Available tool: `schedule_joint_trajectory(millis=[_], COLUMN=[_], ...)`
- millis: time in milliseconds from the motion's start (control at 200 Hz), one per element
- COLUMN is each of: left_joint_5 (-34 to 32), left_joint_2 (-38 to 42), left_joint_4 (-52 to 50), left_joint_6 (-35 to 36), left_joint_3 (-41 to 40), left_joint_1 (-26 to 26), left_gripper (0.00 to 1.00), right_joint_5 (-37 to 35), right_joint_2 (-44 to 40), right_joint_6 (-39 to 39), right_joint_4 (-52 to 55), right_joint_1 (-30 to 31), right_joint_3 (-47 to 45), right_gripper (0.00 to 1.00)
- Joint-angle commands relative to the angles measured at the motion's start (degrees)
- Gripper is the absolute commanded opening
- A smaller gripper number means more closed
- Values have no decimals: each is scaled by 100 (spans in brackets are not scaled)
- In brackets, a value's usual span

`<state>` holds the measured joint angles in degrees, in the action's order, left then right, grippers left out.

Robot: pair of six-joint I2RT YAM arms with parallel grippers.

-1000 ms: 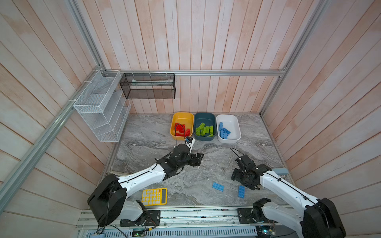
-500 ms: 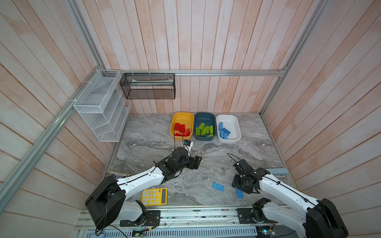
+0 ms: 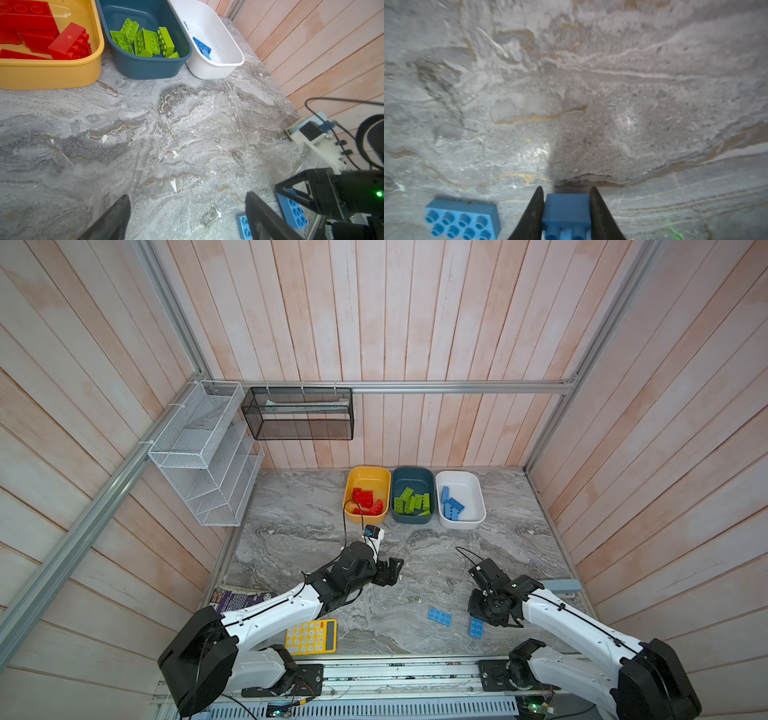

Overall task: Sort the legos into containers by color
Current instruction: Pick up the lego from the bottom-right of the table, then place the lego in the container.

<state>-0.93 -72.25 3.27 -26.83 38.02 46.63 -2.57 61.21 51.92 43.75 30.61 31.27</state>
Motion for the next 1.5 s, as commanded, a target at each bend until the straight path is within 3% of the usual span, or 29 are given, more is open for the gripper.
schedule_joint_trajectory(millis=[0,210,490,805,1005,1170,1230,1490], left_joint_5=[-133,-291,-518,-618,-687,-843,-848,-895], left_joint_2=[149,547,930,748,501,210,84,-431], left_joint_4=[-193,-555,-1041,-1173,-1233,-1267,-1252,-1381], left_joint_6=[-24,-34,-73,-139,-157,-122,-112,-75], left_joint_3=[-118,-279,-435,-437,-296,-122,-68,344], left_joint_1=[42,113,306,622,988,1268,1319,1572], left_gripper=[88,88,88,88,88,88,88,88], right_joint_5=[-323,-616,-82,317,386,468,477,531], right_joint_2=[253,944,2348,4160,5206,5618,5741,5836], right_joint_6=[-270,-886,-1621,-2124,-2239,-2243,-2270,-2395], right_joint_4=[-78,-502,-1673,-1764,-1539,-1677,-1703,-1754], right_joint_1=[17,-93,-970,-1514,-1766,-1992,-2047,-2111], right_joint_3=[708,1967,3671,6133,7149,7279,7312,7312], right_gripper=[16,17,18,18,18,19,23,56])
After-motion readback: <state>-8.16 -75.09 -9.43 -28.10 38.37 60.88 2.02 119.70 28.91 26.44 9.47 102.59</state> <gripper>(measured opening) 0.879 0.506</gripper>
